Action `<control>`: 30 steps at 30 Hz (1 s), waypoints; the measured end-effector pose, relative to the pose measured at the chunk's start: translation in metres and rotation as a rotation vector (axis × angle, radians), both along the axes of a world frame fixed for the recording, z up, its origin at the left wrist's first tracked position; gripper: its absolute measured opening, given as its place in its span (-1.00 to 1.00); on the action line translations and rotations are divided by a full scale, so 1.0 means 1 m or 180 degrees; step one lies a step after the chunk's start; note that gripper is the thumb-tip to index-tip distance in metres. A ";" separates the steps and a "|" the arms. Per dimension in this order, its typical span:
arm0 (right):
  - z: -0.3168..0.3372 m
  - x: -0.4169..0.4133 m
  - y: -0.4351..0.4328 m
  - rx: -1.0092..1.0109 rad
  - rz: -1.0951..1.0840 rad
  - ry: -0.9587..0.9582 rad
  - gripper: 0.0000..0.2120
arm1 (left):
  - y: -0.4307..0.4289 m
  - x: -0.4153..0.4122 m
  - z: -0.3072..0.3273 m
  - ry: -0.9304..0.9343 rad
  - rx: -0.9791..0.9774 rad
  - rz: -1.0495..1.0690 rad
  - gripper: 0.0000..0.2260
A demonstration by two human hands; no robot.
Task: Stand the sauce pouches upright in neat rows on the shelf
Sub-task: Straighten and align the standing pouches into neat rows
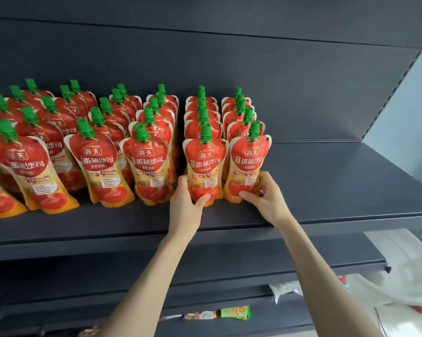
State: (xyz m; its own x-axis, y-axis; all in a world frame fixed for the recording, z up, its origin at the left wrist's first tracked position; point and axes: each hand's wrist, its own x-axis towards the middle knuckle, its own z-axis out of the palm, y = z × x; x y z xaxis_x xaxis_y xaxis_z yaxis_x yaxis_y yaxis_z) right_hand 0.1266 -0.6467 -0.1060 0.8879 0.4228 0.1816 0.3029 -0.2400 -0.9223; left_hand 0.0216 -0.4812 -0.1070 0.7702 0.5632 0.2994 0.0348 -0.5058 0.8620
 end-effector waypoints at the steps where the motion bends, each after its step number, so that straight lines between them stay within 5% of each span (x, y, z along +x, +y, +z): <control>1: -0.001 0.001 0.000 -0.0015 0.0007 -0.0012 -0.62 | 0.000 0.001 -0.001 0.0004 0.0019 0.0019 -0.57; 12: -0.005 -0.002 0.004 -0.0063 -0.0233 -0.0229 -0.52 | -0.002 0.002 -0.003 -0.0136 0.0258 0.0249 -0.42; 30: -0.005 -0.003 0.002 -0.0135 -0.0135 -0.0356 -0.53 | 0.007 0.010 -0.002 0.0051 0.0104 -0.0010 -0.44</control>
State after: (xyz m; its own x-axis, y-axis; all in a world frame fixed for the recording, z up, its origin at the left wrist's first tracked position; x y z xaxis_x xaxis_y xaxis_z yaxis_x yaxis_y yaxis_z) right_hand 0.1237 -0.6449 -0.1108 0.8804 0.3945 0.2633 0.3920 -0.2928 -0.8721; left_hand 0.0313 -0.4741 -0.1092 0.7768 0.5509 0.3051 0.0469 -0.5337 0.8443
